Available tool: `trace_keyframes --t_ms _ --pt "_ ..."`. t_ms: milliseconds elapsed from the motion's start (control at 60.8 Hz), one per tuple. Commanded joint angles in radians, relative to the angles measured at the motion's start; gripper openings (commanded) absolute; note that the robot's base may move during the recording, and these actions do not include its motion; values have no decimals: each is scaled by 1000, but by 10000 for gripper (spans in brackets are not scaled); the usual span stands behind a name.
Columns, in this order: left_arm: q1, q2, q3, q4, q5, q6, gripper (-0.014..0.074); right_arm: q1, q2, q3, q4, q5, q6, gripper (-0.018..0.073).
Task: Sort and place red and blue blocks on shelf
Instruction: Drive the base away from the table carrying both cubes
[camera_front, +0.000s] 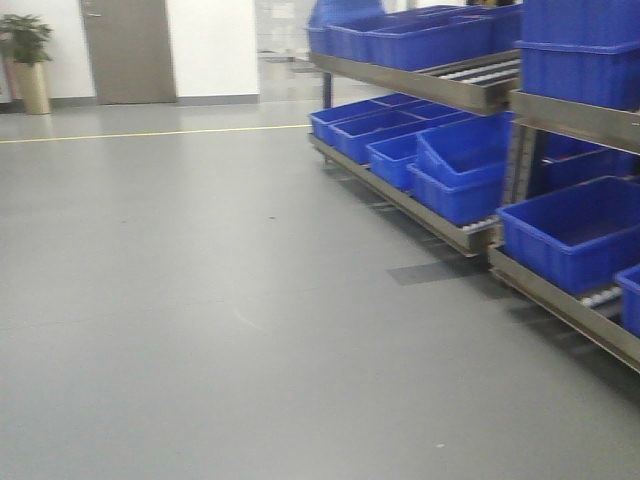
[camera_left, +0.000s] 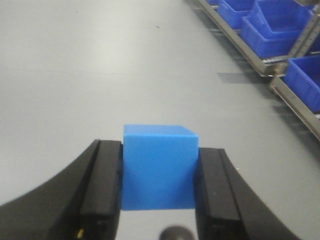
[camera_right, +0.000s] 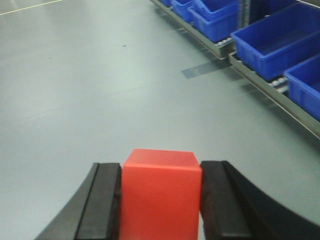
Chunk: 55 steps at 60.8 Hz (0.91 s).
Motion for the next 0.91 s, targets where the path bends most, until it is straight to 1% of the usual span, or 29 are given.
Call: trace_keyframes --t_ms 0,889 --pt "0 5 -29 11 -84 0 122 -4 3 -27 -9 -87 -1 67" --pt "0 5 -29 11 -84 0 122 -4 3 -27 -9 -87 -1 67"
